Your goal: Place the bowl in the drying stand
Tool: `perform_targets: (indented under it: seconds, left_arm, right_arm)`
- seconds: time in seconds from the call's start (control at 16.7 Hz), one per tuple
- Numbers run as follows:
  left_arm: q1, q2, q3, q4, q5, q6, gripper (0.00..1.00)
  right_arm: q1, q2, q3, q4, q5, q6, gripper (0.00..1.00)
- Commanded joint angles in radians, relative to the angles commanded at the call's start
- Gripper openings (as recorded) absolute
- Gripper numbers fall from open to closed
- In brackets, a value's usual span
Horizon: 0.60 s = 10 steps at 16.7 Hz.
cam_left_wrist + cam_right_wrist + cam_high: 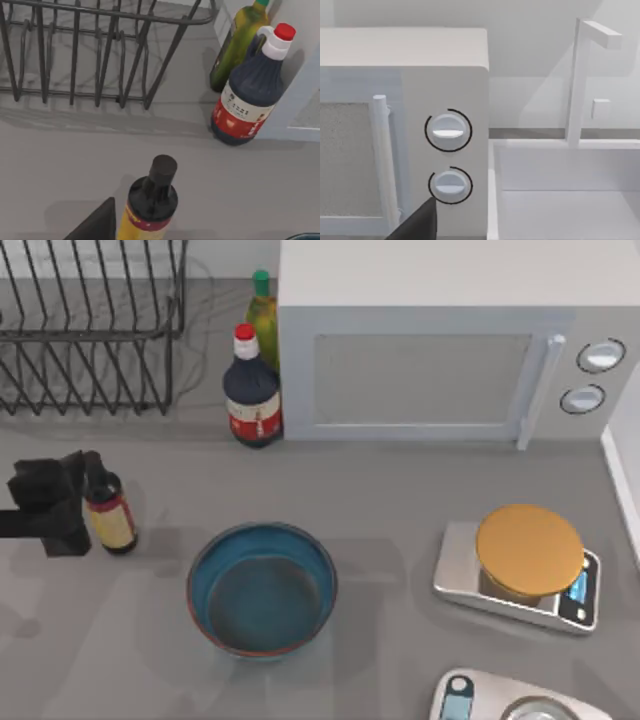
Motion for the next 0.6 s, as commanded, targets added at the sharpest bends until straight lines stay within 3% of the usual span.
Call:
perform_targets:
  seconds: [0.6]
  left_arm:
    - [-0.396,1.026,0.818,-0.639,0.0,-0.379,1.0]
  right_arm:
    - [0.0,0.0,0.0,0.0,0.0,0.0,1.0]
